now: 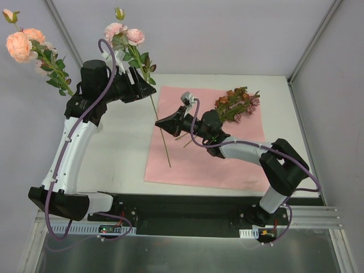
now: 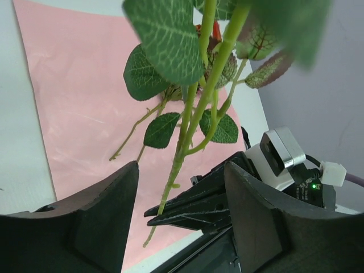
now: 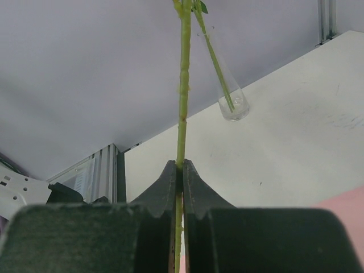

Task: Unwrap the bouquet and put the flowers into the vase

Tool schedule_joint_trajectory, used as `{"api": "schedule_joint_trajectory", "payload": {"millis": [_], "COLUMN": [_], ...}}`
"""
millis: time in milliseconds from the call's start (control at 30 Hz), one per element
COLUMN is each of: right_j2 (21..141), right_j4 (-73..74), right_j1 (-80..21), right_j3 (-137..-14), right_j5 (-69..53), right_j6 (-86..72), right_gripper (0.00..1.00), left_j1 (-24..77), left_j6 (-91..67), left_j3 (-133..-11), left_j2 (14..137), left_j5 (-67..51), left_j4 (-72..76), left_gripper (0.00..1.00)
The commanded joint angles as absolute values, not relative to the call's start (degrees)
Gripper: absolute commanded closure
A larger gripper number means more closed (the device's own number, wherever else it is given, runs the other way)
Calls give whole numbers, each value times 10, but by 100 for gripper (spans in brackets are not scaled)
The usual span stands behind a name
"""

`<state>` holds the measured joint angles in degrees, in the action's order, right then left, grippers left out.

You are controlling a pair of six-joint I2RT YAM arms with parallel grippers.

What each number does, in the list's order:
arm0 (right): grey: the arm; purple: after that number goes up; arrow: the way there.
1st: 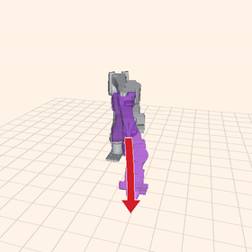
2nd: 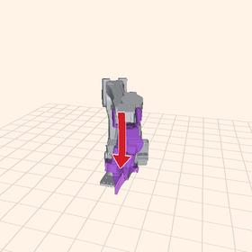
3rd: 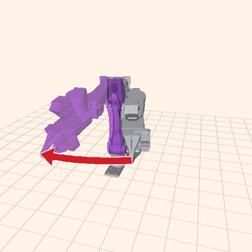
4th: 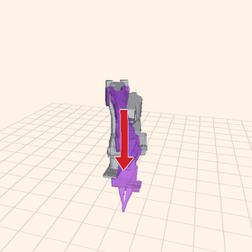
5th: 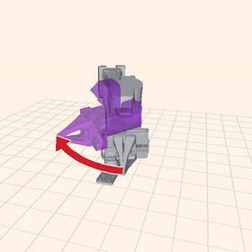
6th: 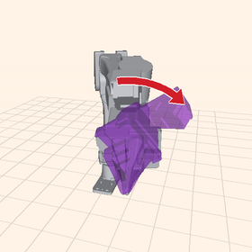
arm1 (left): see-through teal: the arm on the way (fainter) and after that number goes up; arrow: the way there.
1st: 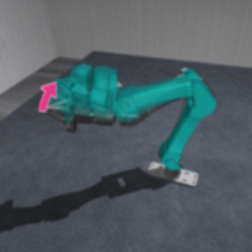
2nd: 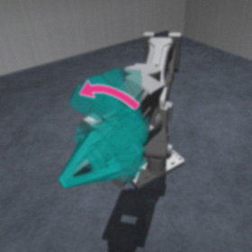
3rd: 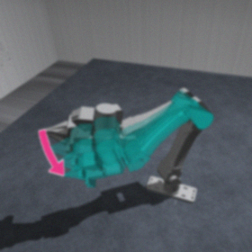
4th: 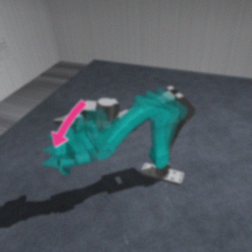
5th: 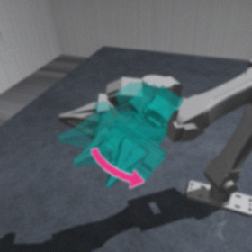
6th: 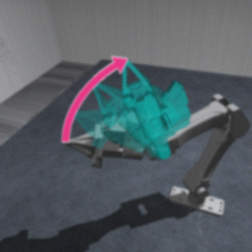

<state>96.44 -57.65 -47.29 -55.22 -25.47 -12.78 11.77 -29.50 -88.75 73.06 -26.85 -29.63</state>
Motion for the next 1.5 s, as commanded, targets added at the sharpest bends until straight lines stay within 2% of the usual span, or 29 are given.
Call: {"api": "schedule_joint_trajectory", "payload": {"millis": [0, 167, 233, 400, 500, 667, 733, 767, 833, 867, 967, 1067, 1233, 1400, 1467], "right_j2": [931, 930, 931, 930, 927, 926, 925, 925, 923, 921, 922, 917, 911, 927, 932], "right_j4": [-599, -592, -588, -578, -577, -570, -563, -560, -531, -517, -465, -458, -459, -459, -459], "right_j1": [-478, -483, -485, -488, -488, -491, -491, -491, -491, -491, -488, -476, -447, -412, -408], "right_j3": [-571, -575, -576, -578, -579, -582, -583, -584, -588, -595, -603, -594, -575, -578, -579], "right_j5": [-275, -278, -279, -281, -282, -285, -285, -278, -257, -232, -178, -153, -142, -167, -172], "right_j6": [-103, -93, -90, -83, -81, -76, -73, -71, -73, -72, -76, -90, -97, -144, -150], "right_gripper": [99, 99, 99, 99, 99, 99, 99, 91, 67, 47, 30, 23, 21, 22, 22], "left_j1": [114, 115, 114, 114, 115, 115, 115, 116, 115, 116, 116, 118, 118, 118, 118], "left_j6": [-288, -282, -280, -276, -273, -258, -249, -240, -227, -212, -174, -128, -25, 8, 10], "left_j3": [-914, -921, -921, -916, -912, -907, -900, -897, -886, -883, -871, -861, -874, -946, -975], "left_j2": [739, 745, 747, 746, 746, 737, 724, 718, 694, 686, 643, 596, 529, 539, 560], "left_j5": [-287, -281, -280, -277, -280, -265, -242, -230, -194, -182, -130, -62, 93, 311, 344], "left_j4": [-287, -287, -287, -287, -287, -287, -287, -287, -287, -287, -287, -287, -278, -246, -247], "left_gripper": [42, 52, 60, 64, 70, 86, 100, 100, 100, 100, 100, 100, 100, 100, 100]}}
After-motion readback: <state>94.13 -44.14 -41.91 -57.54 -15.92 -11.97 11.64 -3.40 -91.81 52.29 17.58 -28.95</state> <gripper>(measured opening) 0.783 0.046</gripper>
